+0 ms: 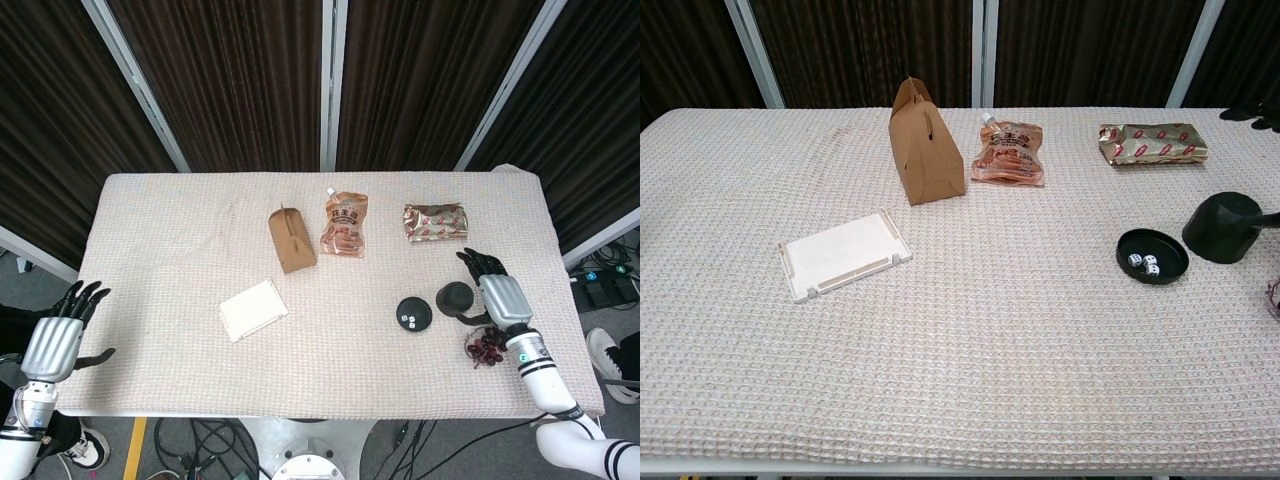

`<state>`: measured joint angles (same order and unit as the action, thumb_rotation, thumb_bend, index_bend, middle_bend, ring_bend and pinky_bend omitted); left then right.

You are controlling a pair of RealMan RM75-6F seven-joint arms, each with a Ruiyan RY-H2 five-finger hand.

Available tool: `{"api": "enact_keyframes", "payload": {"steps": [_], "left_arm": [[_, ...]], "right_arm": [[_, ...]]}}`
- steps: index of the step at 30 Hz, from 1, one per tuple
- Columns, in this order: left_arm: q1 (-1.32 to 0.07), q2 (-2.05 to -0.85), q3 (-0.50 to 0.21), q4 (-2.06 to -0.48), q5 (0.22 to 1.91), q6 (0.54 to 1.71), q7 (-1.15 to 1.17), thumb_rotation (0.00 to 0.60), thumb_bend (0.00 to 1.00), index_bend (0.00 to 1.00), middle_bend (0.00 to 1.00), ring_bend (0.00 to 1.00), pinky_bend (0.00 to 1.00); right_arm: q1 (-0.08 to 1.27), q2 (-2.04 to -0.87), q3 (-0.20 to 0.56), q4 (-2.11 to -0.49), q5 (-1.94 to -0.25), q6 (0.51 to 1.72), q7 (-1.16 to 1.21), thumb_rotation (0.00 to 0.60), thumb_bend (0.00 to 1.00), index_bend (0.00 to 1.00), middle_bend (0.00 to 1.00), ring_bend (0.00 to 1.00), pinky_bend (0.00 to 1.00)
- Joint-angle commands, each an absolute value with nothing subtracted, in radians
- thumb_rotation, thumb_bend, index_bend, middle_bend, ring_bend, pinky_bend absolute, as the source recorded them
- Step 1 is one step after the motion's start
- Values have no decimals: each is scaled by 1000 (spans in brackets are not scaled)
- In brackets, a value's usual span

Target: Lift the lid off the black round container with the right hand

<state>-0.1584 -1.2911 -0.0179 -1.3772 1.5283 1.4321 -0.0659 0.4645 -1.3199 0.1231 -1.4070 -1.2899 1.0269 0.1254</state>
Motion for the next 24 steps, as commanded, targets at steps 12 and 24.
{"api": "enact_keyframes", "payload": {"steps": [12, 24], "left_arm": [[-155, -1272, -25, -1408, 1521, 1440, -38, 600, 24, 141, 67, 0, 219], [-156, -1276, -26, -1401, 1524, 1444, -45, 600, 23, 141, 67, 0, 219]], "right_arm": [[314, -1165, 70, -1588, -1479, 1341, -93, 600, 0, 0, 4, 0, 0], [237, -1231, 14, -1536, -1475, 1369, -148, 600, 0, 0, 0, 0, 0]]}}
